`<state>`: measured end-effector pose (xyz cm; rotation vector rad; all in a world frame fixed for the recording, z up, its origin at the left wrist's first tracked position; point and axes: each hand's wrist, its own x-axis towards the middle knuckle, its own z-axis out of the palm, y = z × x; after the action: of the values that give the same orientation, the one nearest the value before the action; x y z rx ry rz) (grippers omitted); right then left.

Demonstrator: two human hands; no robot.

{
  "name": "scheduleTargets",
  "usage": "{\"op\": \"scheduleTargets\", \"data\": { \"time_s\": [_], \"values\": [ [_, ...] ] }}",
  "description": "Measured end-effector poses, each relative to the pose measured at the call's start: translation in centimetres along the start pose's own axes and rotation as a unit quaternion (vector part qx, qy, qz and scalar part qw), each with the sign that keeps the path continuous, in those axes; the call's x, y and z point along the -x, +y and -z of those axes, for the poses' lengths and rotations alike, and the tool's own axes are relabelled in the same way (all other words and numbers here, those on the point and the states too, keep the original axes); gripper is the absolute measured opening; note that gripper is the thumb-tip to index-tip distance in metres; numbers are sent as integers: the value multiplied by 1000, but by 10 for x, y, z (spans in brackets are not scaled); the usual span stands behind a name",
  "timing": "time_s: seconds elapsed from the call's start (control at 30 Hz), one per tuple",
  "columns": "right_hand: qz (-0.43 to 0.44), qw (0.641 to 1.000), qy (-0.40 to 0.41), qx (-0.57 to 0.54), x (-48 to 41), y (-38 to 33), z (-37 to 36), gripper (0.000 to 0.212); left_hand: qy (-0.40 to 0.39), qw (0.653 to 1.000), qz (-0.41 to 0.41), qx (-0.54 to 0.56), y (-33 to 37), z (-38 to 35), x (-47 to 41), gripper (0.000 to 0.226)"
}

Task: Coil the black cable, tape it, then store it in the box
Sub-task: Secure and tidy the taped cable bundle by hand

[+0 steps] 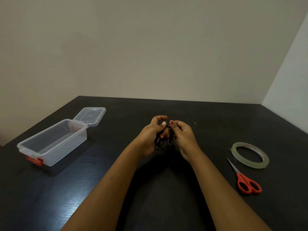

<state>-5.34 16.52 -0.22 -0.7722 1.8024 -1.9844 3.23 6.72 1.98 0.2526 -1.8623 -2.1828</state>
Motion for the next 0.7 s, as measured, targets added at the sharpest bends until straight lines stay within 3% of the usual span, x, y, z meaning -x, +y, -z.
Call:
{"op": "scheduleTargets", "data": {
  "time_s": [0.13, 0.27, 0.43, 0.7],
  "values": [
    [-48, 995, -19, -83, 6, -5, -11, 29, -38, 994, 17, 100, 2, -3, 3, 29],
    [-70, 987, -21, -140, 9, -6, -17, 41, -58, 990, 20, 124, 6, -6, 5, 31],
    [-79, 963, -87, -242, 12, -9, -19, 51, -62, 979, 4, 195, 7, -5, 7, 35],
    [-60, 976, -127, -167, 7, -8, -13, 28, -30, 956, -30, 292, 8, 2, 3, 27]
  ]
}}
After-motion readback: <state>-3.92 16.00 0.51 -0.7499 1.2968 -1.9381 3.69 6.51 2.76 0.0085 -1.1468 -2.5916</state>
